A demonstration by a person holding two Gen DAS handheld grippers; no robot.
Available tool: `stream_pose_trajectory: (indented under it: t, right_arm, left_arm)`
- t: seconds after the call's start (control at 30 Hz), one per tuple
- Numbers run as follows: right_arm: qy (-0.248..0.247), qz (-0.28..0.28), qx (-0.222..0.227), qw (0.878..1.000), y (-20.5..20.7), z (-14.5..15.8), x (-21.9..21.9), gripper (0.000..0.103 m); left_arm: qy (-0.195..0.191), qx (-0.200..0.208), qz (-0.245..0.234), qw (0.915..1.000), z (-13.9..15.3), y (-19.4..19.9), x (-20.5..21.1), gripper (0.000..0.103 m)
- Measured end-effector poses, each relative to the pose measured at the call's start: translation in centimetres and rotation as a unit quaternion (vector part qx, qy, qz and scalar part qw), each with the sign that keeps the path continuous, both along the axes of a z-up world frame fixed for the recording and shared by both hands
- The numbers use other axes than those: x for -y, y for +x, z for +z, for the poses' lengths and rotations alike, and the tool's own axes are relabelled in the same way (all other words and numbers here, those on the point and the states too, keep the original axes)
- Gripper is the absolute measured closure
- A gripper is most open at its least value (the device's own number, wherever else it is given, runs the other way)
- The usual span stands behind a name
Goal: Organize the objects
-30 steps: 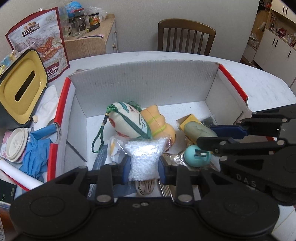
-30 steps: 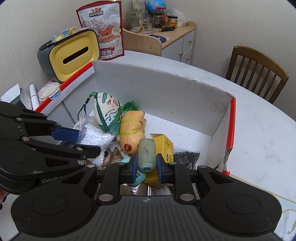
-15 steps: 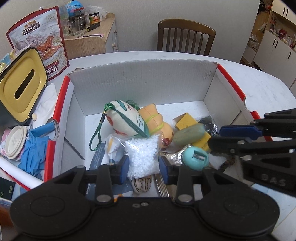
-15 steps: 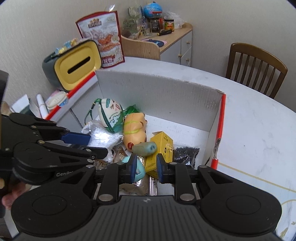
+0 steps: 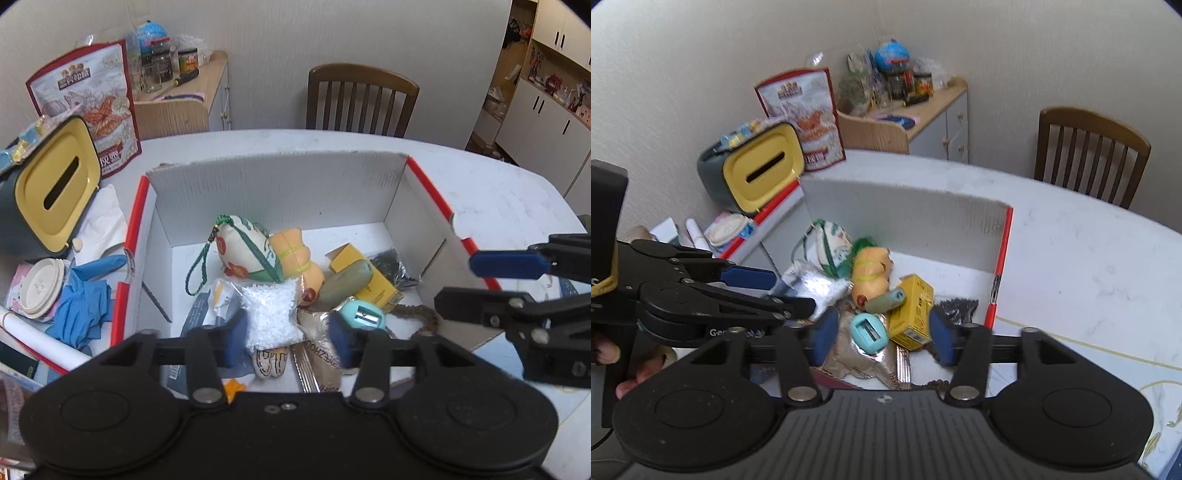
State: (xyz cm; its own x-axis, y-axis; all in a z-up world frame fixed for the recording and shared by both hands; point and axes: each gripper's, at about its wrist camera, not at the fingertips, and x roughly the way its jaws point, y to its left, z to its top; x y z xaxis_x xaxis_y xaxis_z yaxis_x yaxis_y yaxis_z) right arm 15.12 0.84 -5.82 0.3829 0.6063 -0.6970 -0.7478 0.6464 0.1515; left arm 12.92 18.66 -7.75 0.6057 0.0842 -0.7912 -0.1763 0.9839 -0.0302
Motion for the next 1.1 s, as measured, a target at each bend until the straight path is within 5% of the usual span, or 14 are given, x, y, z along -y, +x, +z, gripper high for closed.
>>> stream_pose_trajectory:
  t: [0.2, 0.8, 1.1]
  right_arm:
    - [0.014, 0.010, 0.020, 1.000, -1.5, 1.8, 0.5, 0.046]
    - [0.054, -0.005, 0.057, 0.997, -5.3, 4.8, 3.9, 0.022]
    - [0.066, -0.022, 0.068, 0.995, -6.7, 5.3, 5.8, 0.020]
  left_arm:
    - [0.011, 0.021, -0.002, 0.9997, 1.5, -1.1, 0.6, 0.039]
    - [0.030, 0.071, -0.015, 0.9969, 4.8, -5.0, 2.4, 0.016]
    - [0.037, 0.085, -0.011, 0.9956, 6.0, -6.8, 3.2, 0.002]
